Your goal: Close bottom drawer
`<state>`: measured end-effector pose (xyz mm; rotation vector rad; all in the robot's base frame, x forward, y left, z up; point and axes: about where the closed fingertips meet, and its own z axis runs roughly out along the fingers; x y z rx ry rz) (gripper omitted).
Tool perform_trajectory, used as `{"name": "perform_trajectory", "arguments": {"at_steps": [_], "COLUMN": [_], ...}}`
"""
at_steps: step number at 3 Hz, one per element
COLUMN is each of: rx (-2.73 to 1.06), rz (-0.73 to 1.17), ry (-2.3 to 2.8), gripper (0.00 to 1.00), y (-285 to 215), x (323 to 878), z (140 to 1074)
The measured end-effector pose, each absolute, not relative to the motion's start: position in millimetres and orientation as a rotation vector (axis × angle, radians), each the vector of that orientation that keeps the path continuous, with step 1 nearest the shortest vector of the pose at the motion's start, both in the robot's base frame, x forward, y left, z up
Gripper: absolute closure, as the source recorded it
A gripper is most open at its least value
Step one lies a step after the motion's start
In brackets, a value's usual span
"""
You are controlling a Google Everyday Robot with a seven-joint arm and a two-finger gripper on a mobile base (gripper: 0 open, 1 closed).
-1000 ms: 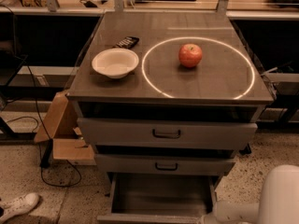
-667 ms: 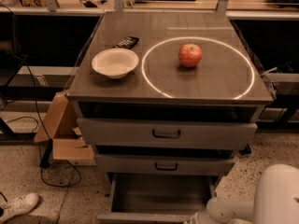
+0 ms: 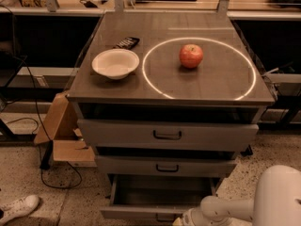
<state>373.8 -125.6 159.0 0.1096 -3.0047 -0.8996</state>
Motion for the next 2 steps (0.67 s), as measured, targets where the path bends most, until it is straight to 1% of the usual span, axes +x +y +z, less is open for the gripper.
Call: {"name": "perform_trajectory", "arguments": {"at_steps": [1,2], "rx": [0.151,0.184], "rz": [-0.984,-1.02], "ry": [-3.013,-2.998], "gripper": [1.0,1.0], "y": [-95,-82], "x": [383,382], "z": [169,172]}}
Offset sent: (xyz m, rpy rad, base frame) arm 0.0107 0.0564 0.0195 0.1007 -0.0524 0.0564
